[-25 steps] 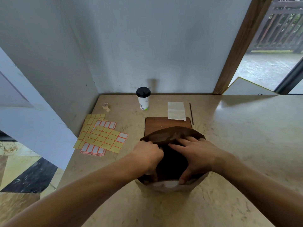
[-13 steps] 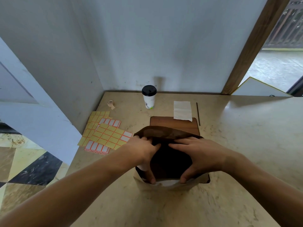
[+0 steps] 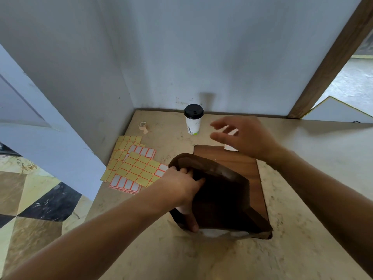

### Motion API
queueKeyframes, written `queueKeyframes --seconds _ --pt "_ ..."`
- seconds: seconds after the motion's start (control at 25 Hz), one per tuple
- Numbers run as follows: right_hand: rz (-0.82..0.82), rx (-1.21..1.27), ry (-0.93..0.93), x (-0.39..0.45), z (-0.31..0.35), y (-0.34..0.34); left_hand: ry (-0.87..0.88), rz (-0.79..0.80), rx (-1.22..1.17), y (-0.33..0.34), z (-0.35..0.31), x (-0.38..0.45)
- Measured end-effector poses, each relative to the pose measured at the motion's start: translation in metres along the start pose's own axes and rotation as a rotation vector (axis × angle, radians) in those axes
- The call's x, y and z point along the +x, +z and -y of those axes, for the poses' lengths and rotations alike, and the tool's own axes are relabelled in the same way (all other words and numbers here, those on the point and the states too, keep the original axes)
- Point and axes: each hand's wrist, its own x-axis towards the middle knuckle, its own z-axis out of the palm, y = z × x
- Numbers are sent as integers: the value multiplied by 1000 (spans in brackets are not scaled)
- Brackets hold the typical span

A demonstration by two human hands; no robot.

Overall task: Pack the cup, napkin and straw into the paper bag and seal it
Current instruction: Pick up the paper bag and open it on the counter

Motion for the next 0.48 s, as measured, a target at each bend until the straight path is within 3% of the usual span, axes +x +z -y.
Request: queueKeyframes --seconds 0.16,0.48 --pt "11 -172 42 71 -24 18 38 -3 -7 -3 6 5" --pt "234 -334 208 176 -91 90 57 -72 32 3 16 20"
